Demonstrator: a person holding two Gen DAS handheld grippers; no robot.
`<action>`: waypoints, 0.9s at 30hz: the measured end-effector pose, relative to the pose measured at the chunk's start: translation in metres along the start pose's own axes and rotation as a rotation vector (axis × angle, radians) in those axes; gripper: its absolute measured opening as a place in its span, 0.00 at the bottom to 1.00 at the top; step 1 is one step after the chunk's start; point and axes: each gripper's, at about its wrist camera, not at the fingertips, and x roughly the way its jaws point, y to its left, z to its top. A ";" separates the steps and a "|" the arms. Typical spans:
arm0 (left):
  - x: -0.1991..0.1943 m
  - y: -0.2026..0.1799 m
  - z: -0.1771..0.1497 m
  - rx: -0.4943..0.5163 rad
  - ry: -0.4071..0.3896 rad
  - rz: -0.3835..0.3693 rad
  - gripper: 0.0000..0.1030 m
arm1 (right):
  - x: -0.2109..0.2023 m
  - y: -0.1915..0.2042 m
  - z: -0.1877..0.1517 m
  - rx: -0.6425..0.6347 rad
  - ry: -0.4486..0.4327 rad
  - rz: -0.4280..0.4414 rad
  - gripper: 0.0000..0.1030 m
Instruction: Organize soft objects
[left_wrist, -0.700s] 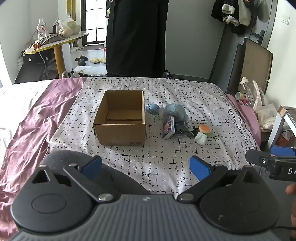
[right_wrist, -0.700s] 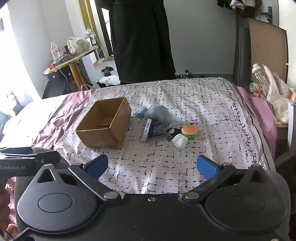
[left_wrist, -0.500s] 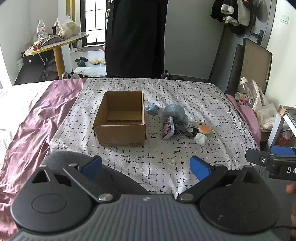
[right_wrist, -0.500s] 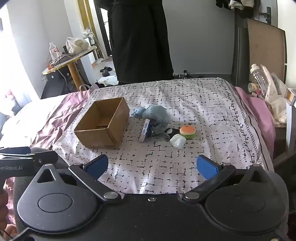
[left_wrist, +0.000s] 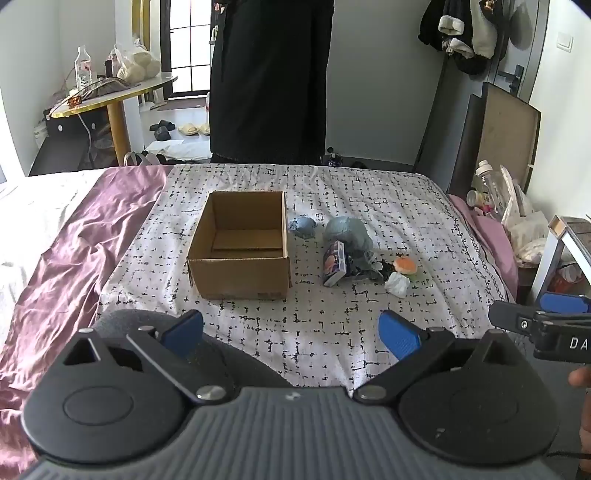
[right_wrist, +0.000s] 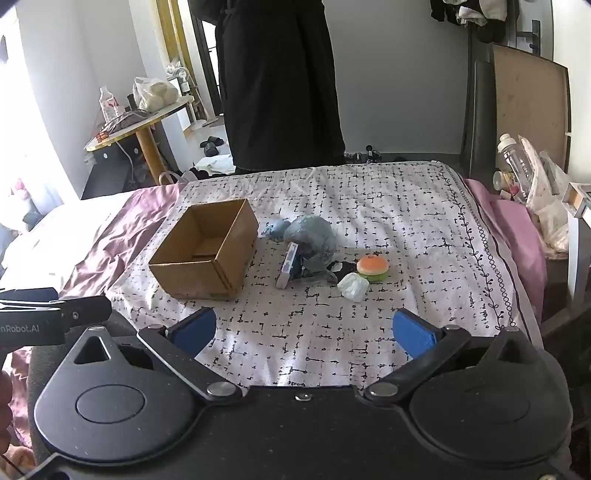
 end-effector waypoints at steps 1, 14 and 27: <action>-0.001 0.000 0.000 0.000 -0.002 0.000 0.98 | 0.000 0.000 -0.001 0.000 -0.002 0.000 1.00; -0.008 0.001 0.002 0.006 -0.019 -0.002 0.98 | -0.007 -0.001 0.000 -0.003 -0.026 -0.006 1.00; -0.015 -0.001 0.003 0.011 -0.032 0.001 0.98 | -0.014 0.000 0.000 -0.007 -0.043 -0.007 1.00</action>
